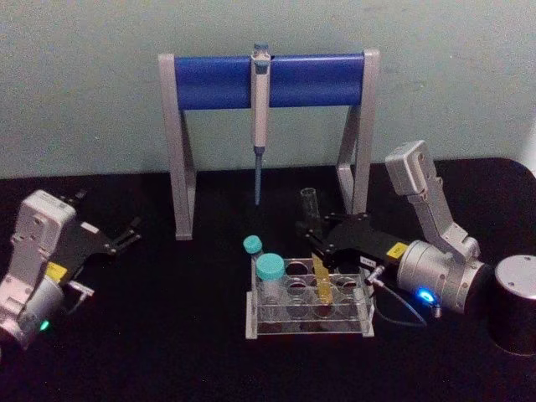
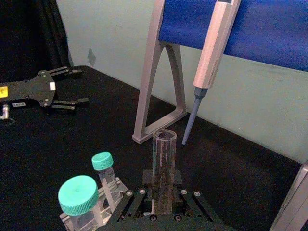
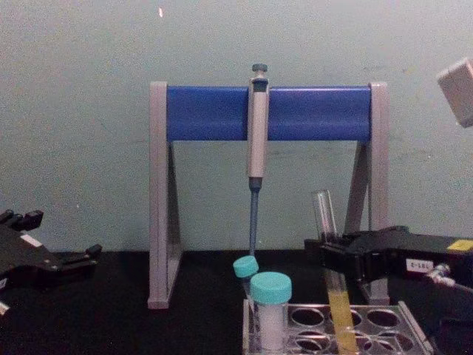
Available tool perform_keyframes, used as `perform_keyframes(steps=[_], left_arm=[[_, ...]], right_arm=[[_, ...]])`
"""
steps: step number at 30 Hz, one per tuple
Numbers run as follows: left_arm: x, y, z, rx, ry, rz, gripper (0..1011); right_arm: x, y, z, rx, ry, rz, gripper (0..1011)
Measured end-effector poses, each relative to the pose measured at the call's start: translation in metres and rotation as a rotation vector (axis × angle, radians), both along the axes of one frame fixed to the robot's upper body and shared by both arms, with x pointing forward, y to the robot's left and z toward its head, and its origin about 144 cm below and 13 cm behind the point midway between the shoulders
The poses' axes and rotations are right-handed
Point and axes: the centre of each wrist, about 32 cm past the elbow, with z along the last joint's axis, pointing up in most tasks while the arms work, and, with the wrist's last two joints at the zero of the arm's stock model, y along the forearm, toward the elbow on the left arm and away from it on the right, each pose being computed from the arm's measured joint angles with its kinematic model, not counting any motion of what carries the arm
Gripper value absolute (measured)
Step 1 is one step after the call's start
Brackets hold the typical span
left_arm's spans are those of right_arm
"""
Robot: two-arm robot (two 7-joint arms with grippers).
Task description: Pick up the test tube from the test tube rack, shake it, then place it back into the test tube rack.
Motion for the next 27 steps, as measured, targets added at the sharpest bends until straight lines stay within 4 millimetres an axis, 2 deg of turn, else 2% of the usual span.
perform_keyframes(steps=[15,27], left_arm=[[0.000,0.000,0.000,0.000,0.000,0.000,1010],[0.000,0.000,0.000,0.000,0.000,0.000,1010]], right_arm=[[-0.001,-0.001,-0.001,0.013,-0.011,0.005,224],[-0.012,-0.010,-0.005,0.071,-0.084,0.005,224]])
